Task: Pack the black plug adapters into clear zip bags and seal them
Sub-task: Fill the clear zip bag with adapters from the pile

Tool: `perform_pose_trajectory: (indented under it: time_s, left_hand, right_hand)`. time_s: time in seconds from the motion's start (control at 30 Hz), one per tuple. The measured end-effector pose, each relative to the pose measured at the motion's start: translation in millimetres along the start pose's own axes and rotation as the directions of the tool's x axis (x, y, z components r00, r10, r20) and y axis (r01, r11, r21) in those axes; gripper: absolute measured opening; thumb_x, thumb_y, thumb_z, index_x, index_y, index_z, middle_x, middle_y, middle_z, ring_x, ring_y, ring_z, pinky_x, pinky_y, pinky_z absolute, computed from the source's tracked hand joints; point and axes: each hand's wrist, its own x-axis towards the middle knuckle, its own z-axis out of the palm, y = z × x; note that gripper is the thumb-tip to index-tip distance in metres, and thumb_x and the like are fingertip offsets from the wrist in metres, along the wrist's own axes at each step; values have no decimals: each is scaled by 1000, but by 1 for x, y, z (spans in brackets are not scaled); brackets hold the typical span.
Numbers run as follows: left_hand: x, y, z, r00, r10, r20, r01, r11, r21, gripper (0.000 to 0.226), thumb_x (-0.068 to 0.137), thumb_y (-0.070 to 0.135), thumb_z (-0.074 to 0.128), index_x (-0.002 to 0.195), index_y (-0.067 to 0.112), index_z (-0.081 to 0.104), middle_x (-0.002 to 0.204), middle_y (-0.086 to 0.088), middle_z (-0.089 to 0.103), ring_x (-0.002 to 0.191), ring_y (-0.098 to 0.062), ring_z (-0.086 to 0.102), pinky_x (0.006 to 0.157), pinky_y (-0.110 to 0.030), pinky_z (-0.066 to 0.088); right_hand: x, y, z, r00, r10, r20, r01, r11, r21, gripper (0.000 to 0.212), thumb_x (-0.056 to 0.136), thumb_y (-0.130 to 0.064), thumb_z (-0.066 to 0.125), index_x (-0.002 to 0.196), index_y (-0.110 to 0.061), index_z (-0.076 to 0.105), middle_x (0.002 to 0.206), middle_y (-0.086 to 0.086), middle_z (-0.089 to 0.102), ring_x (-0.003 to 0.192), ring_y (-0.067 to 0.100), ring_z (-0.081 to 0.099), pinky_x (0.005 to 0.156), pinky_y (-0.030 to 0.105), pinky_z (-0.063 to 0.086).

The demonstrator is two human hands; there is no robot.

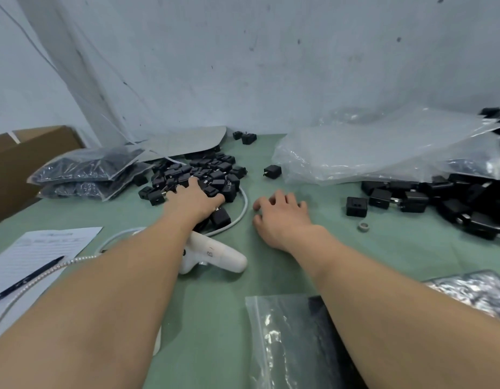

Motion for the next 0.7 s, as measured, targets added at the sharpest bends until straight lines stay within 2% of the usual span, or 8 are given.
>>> perform_pose_trajectory:
  time_s: [0.17,0.3,0.4,0.5,0.57,0.63,0.67,0.7]
  left_hand:
    - [-9,3,-7,995,101,-2,-101,995,-3,90,83,64,59,153,26,17,137,-15,54,124,-39,51,97,-46,46]
    - [-12,7,-11,992,127,3,-127,991,29,85,86,51,63,152,23,18,134,-17,53,113,-37,58,81,-41,47]
    - [-13,11,-9,994,108,2,-108,993,-38,83,87,45,66,152,21,19,132,-19,53,111,-38,58,85,-42,49]
    - [-10,13,-11,994,104,15,-97,964,-248,85,84,40,69,152,18,22,130,-18,56,113,-36,57,91,-38,49]
    - [-7,15,-14,995,86,50,-56,897,-438,85,82,37,71,150,15,25,129,-15,56,114,-34,55,89,-36,49]
    - [-8,17,-19,991,48,122,42,765,-643,78,83,33,72,146,15,30,120,-14,58,101,-32,60,73,-36,56]
    - [-11,20,-22,985,37,166,100,661,-743,68,84,29,72,139,15,36,112,-14,60,88,-29,62,58,-34,56]
    - [-13,25,-26,979,39,199,144,556,-819,57,85,26,72,131,13,41,105,-14,61,78,-26,61,49,-31,55]
  right_hand:
    - [-1,-6,0,999,24,29,-23,999,-47,41,105,-37,30,143,-26,40,143,11,35,134,30,29,107,44,24]
    - [1,-16,-2,999,7,36,-6,1000,-10,48,102,-45,37,145,-25,42,145,13,38,136,33,30,110,47,26]
    - [2,-31,2,994,-109,-28,110,992,56,51,100,-52,44,144,-28,46,142,11,45,134,32,36,108,46,28]
    - [15,-48,1,989,-149,-7,149,987,68,44,98,-47,54,135,-23,53,131,10,53,126,32,43,102,44,35]
    - [24,-54,-2,990,-142,6,140,979,145,35,97,-33,58,125,-14,58,122,11,61,115,32,54,92,39,46]
    - [25,-54,-4,992,-129,10,117,927,357,29,95,-21,57,121,-8,59,112,11,66,102,31,61,83,36,51]
    - [22,-53,-7,995,-98,4,81,849,522,30,95,-17,56,124,-9,58,107,9,66,95,28,62,80,35,51]
    - [18,-52,-10,999,-48,10,27,713,700,32,96,-16,54,128,-10,56,102,7,64,88,25,60,79,36,52]
